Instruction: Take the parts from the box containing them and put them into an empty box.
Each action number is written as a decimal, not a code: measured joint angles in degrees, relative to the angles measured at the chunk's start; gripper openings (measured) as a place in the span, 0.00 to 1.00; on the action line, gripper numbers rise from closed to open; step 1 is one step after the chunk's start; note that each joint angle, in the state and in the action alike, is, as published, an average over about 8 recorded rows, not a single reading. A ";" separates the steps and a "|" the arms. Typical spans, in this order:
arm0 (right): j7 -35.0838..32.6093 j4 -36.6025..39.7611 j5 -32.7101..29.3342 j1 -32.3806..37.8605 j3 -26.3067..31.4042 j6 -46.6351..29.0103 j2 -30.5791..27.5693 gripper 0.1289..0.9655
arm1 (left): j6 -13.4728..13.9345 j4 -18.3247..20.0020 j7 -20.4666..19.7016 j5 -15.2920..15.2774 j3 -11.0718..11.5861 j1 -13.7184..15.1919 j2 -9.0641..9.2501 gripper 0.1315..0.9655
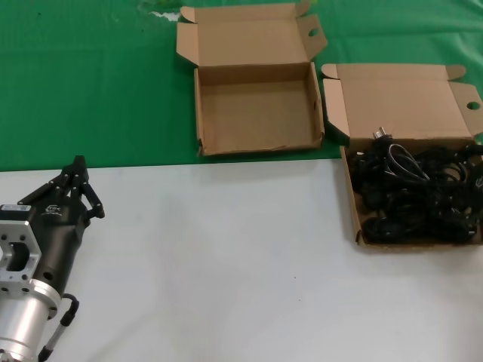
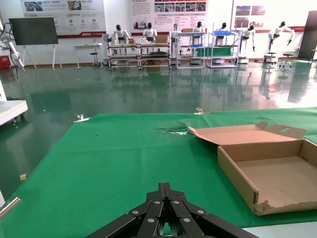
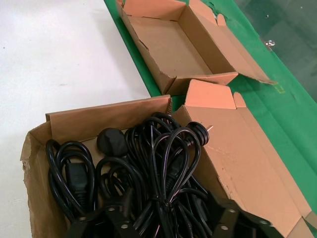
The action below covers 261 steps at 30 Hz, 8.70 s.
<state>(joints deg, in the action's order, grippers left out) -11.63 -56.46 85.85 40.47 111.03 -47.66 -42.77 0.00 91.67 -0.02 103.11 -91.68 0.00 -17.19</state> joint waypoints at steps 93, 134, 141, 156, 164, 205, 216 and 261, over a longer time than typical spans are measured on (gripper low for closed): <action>-24.95 4.81 3.43 13.19 0.61 1.60 14.57 0.08 | 0.00 0.00 0.01 0.01 0.00 0.00 0.00 0.01; -64.72 54.43 10.73 31.83 -7.48 9.52 39.28 0.08 | 0.00 0.00 0.01 0.01 0.00 0.00 0.00 0.01; -66.36 55.42 10.80 31.64 -8.49 12.50 40.12 0.08 | 0.00 0.00 0.01 0.01 0.00 0.00 0.00 0.01; -68.46 55.70 11.23 31.41 -10.48 14.34 40.92 0.24 | 0.00 0.00 0.01 0.01 0.00 0.00 0.00 0.01; -68.15 55.62 11.88 31.77 -11.71 13.60 40.24 0.41 | 0.00 0.00 0.01 0.01 0.00 0.00 0.00 0.01; -43.56 28.24 14.31 10.44 -15.09 21.84 34.78 1.00 | 0.00 0.00 0.01 0.01 0.00 0.00 0.00 0.33; -32.06 15.04 14.93 -0.15 -15.98 27.23 32.87 1.00 | 0.00 0.00 0.01 0.02 0.00 0.00 0.00 0.62; 8.96 -32.14 17.14 -38.00 -19.15 46.41 26.03 1.00 | 0.00 0.00 0.02 0.03 0.00 0.00 0.00 1.00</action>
<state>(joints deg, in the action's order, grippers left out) -2.67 -88.60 102.99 2.47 91.88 -1.25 -16.74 0.00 91.67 0.00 103.13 -91.67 0.00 -17.19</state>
